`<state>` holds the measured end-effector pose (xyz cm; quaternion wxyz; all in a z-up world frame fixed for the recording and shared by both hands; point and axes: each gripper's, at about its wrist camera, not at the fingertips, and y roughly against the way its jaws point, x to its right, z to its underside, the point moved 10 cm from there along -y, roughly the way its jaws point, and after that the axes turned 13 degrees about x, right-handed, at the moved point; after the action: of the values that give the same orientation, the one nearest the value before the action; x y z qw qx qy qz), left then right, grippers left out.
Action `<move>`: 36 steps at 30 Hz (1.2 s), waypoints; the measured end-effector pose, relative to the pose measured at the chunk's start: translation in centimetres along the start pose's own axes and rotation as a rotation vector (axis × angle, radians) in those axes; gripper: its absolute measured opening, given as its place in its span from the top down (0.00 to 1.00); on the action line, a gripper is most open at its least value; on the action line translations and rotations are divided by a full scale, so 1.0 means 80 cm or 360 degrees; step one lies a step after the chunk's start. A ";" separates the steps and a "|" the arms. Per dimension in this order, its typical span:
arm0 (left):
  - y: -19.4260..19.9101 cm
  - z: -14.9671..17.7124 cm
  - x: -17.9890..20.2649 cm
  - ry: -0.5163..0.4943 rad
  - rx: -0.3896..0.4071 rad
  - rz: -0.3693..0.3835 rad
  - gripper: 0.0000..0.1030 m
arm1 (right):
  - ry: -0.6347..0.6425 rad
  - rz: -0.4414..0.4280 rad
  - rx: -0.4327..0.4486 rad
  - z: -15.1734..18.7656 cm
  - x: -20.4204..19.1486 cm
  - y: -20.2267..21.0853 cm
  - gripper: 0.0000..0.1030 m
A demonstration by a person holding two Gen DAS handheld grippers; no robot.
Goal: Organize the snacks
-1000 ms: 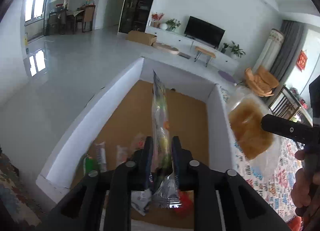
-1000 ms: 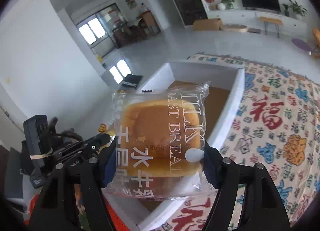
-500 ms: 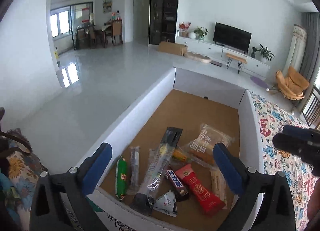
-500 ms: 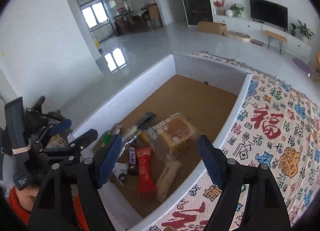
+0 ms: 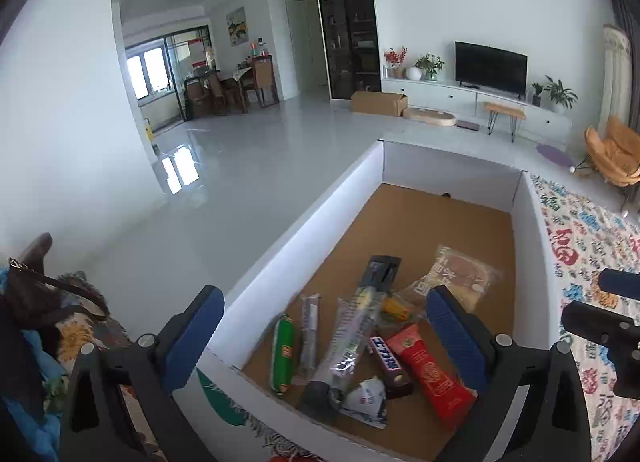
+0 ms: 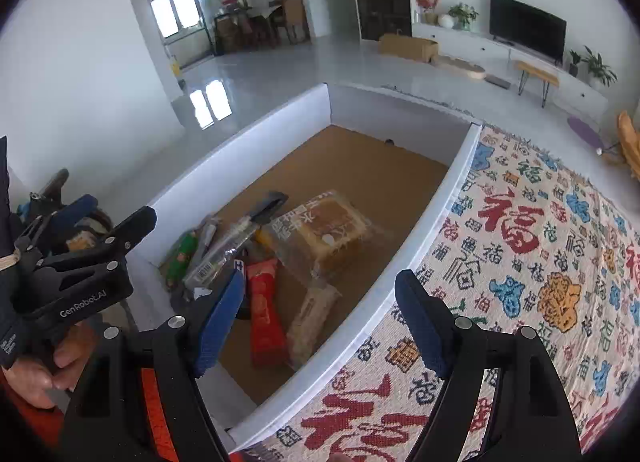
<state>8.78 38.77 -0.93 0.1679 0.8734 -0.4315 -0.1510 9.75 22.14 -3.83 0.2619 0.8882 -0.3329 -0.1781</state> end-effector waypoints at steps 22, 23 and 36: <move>-0.002 0.005 -0.017 0.0036 -0.0109 0.0047 0.00 | 0.0076 0.0016 -0.0048 0.000 -0.032 -0.007 0.21; -0.002 0.005 -0.017 0.0026 -0.0109 0.0045 0.00 | 0.0083 0.0017 -0.0049 -0.001 -0.034 -0.007 0.21; 0.003 0.004 -0.019 -0.0027 -0.0113 0.0027 0.00 | 0.0145 0.0045 -0.0062 -0.005 -0.048 -0.009 0.21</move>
<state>7.59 39.78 -0.89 0.1964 0.8619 -0.4346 -0.1722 7.59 25.34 -3.39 0.2965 0.8853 -0.3296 -0.1402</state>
